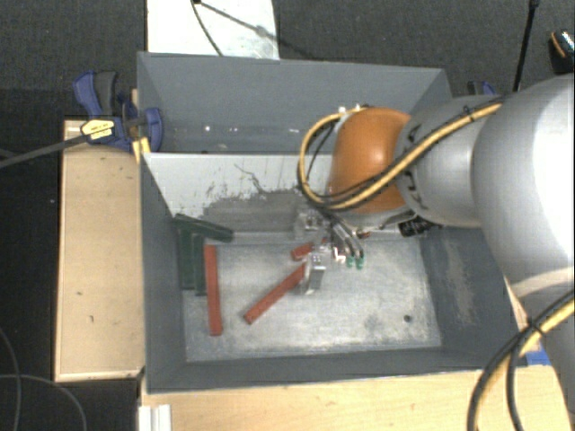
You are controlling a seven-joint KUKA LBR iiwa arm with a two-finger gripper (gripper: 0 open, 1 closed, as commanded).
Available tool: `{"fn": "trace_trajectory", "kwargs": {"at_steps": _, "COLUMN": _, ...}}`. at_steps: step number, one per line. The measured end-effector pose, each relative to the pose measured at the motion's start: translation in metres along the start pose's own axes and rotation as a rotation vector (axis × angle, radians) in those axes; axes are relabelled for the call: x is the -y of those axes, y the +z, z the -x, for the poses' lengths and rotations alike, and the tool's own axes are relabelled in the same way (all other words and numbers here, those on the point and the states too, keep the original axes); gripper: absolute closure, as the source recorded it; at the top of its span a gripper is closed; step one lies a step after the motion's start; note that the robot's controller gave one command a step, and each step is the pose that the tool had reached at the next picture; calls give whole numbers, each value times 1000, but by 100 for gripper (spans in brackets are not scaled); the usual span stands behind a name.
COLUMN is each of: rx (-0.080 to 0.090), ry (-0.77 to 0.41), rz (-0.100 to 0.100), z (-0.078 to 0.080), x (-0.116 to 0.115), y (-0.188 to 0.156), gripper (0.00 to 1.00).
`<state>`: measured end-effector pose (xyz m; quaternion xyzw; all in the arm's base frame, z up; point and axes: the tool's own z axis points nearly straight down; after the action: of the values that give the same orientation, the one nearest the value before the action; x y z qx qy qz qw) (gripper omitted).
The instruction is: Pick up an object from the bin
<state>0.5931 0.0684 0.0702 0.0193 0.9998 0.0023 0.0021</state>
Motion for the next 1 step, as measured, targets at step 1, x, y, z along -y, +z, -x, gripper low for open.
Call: {"fn": "trace_trajectory", "kwargs": {"at_steps": 1, "rx": 3, "ry": -207, "rz": -3, "z": -7, "x": 0, "y": -53, "gripper": 0}}
